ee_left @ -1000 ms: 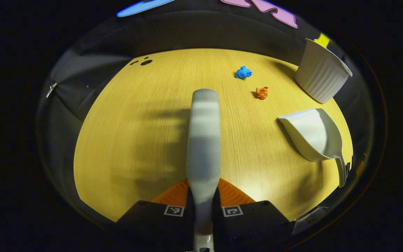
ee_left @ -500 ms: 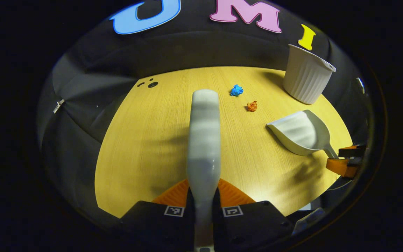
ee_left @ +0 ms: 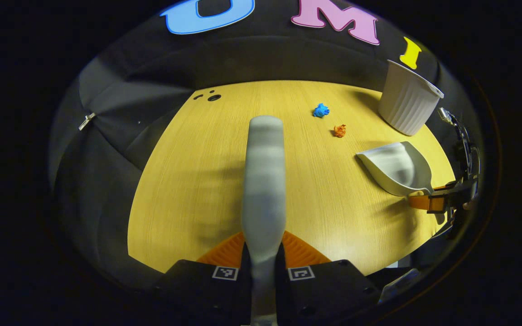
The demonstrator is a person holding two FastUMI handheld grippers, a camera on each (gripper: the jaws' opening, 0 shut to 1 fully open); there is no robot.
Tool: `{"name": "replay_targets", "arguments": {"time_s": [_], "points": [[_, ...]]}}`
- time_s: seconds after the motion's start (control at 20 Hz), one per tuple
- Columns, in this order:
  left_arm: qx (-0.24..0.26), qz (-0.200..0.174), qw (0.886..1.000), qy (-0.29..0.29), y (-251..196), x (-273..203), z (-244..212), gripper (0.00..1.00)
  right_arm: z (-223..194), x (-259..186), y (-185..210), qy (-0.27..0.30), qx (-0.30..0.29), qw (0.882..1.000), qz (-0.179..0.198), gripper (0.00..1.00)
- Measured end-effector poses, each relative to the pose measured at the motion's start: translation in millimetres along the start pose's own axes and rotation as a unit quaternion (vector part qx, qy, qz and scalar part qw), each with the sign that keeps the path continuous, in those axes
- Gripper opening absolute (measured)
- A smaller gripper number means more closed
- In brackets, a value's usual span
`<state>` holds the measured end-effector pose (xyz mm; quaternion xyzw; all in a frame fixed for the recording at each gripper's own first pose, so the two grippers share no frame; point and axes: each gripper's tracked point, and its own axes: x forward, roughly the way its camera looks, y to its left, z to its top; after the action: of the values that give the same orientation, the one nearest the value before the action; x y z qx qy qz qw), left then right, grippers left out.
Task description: Pick up the small broom and dustpan from the desktop, sweep the trash into the dustpan with the broom, and then empty the trash into the garbage bin.
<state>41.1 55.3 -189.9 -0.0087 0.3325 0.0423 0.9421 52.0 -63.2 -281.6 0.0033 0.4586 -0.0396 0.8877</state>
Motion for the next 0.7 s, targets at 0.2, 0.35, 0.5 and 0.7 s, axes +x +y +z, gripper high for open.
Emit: {"name": "replay_targets", "arguments": {"time_s": [0.2,0.35,0.5,0.7], "points": [[-0.012,0.004,1.0,0.007,0,0,-9,0.25,4,2,3,-0.005,-0.015,1.0,0.005,0.7],[-0.029,0.002,0.999,0.019,-5,4,-20,0.25,6,4,4,-0.005,-0.052,0.998,0.021,0.56],[-0.032,0.002,0.999,0.029,-13,10,-29,0.25,6,5,4,-0.003,-0.057,0.998,0.024,0.37],[-0.032,0.0,0.999,0.03,-26,13,-26,0.26,8,5,4,-0.016,-0.069,0.997,0.03,0.39]]}}
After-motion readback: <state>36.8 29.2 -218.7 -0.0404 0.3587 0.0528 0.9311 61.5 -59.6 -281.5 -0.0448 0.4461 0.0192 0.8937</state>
